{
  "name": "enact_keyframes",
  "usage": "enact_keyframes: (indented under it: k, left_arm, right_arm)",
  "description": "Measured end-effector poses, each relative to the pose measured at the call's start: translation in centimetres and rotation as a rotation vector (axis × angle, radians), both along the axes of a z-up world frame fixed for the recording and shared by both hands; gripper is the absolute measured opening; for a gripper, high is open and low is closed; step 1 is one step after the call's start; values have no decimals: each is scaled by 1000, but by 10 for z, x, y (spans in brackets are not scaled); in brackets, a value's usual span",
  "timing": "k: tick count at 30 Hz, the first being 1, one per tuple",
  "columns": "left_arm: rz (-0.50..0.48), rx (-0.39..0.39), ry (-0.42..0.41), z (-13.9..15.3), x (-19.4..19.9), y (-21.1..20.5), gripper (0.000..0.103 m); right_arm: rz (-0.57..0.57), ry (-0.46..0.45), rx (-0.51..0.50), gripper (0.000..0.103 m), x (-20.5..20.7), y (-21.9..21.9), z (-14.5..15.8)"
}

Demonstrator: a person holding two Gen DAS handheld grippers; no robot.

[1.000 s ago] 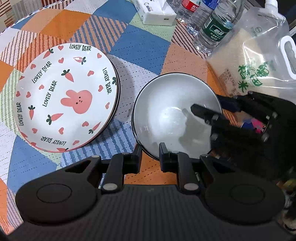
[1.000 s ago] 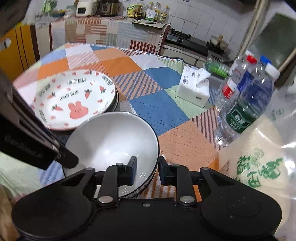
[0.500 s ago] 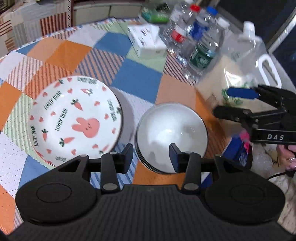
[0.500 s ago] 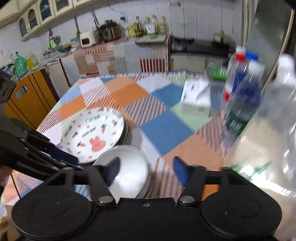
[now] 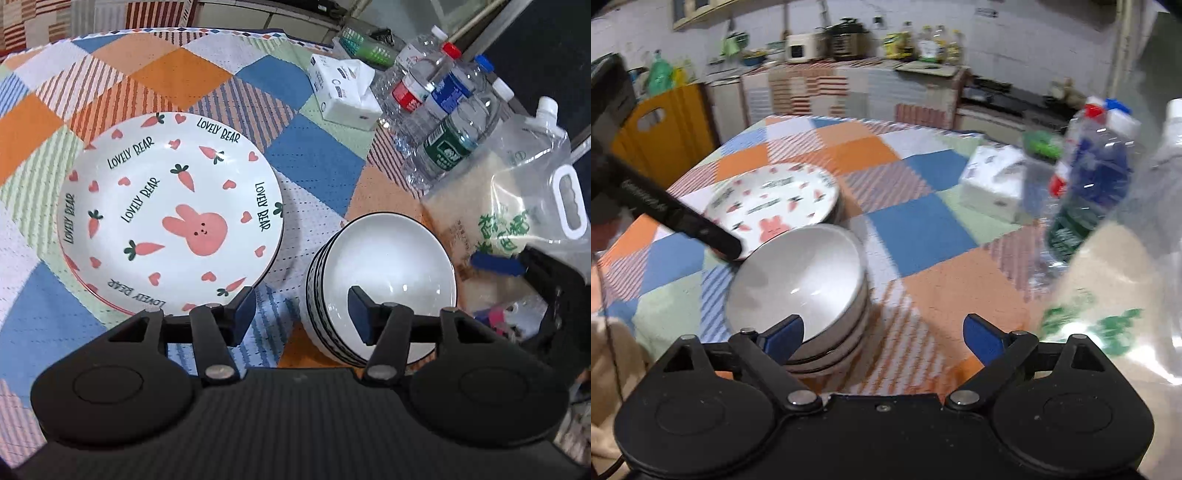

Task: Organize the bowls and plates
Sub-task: 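Carry the bowl stack with both grippers over the bunny plate stack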

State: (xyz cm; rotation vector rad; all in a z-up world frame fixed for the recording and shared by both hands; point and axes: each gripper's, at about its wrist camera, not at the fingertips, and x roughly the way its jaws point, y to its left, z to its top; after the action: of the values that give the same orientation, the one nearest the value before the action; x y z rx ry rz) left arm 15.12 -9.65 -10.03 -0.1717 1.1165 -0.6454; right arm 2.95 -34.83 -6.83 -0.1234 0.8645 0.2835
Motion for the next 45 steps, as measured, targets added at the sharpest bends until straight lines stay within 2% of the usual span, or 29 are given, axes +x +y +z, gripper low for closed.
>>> enact_keyframes:
  k: [4,8,12,14,17,20,23,25,30,35,38,42,45]
  left_arm:
    - [17,-53,19,-10,-1,1,59]
    - [7,-54,41,-21,-1,-5,59]
    - [-13,-43,52,-30,-4,-15,59]
    - [7,-63,69,-35,-7,-20,59]
    - [16,-73,82,-41,-12,-27,59]
    - [24,-65,61,-46,-15,-31,58]
    - [15,-38,42,-51,-16,-34,57]
    - [3,-29,43,-54,-16,-35,55]
    - [-8,-60,9,-55,-14,-38,48]
    - [35,-97,70,-58,-7,-35,48]
    - [-1,-53,35,-54,-13,-39,47]
    - [-13,-52,60,-52,-13,-37,48]
    - [-36,-33,29,-40,-20,-33,48]
  right_arm:
    - [104,-6,5,97,-7,15,-7]
    - [200,50,-43,97,-9,30,-25]
    - [200,125,-96,97,1,41,-56]
    - [209,143,-150,97,6,45,-73]
    - [225,89,-170,98,9,47,-87]
    - [229,12,-141,98,10,48,-91]
    - [198,-42,-63,101,12,44,-100]
    - [191,-46,-15,103,17,40,-104]
    - [198,-59,-9,102,19,44,-106]
    - [166,-85,1,102,22,49,-109]
    - [134,-71,-18,102,20,56,-107]
    - [145,-66,-16,102,15,56,-107]
    - [146,-72,-13,102,10,59,-101]
